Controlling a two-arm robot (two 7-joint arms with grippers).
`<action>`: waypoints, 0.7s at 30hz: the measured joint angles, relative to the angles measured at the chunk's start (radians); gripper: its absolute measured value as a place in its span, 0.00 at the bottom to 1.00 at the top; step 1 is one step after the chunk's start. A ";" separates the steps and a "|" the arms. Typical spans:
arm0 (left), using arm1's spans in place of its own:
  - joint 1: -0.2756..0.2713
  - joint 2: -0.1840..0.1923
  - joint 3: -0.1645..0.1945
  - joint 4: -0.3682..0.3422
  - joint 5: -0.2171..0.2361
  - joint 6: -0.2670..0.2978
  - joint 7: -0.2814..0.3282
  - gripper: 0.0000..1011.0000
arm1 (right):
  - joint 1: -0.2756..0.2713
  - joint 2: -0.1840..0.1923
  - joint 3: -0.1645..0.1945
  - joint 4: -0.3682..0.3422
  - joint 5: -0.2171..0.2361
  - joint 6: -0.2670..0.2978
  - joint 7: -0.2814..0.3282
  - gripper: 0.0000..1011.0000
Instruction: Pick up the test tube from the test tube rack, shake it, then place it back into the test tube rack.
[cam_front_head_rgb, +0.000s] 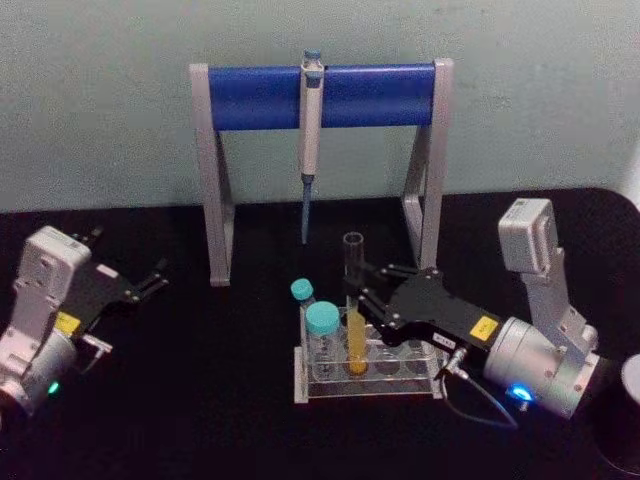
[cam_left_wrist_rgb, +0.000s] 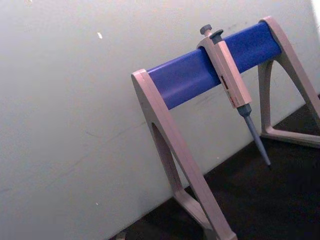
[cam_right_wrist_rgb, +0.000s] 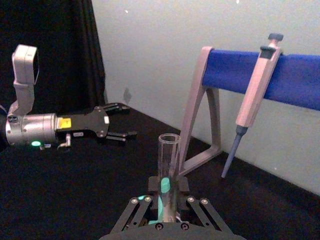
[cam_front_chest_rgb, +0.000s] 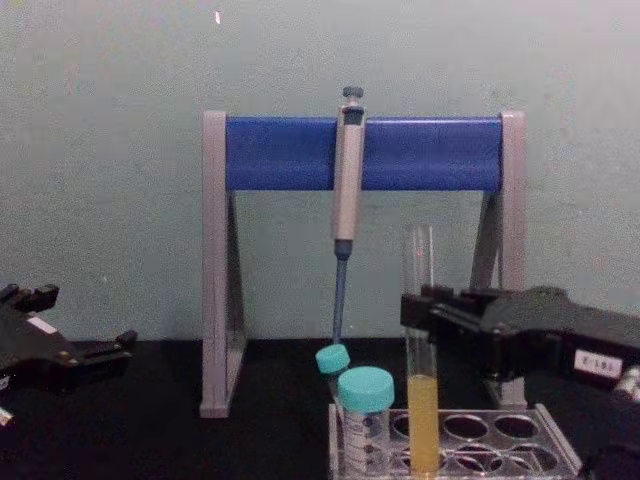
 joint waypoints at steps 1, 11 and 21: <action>0.000 0.000 0.000 0.000 0.000 0.000 0.000 0.99 | -0.002 0.001 0.002 -0.003 0.001 -0.001 0.000 0.23; 0.000 0.000 0.000 0.000 0.000 0.000 0.000 0.99 | -0.013 0.010 0.037 -0.058 0.032 -0.013 0.000 0.23; 0.000 0.000 0.000 0.000 0.000 0.000 0.000 0.99 | 0.019 0.006 0.062 -0.068 0.038 -0.028 -0.016 0.23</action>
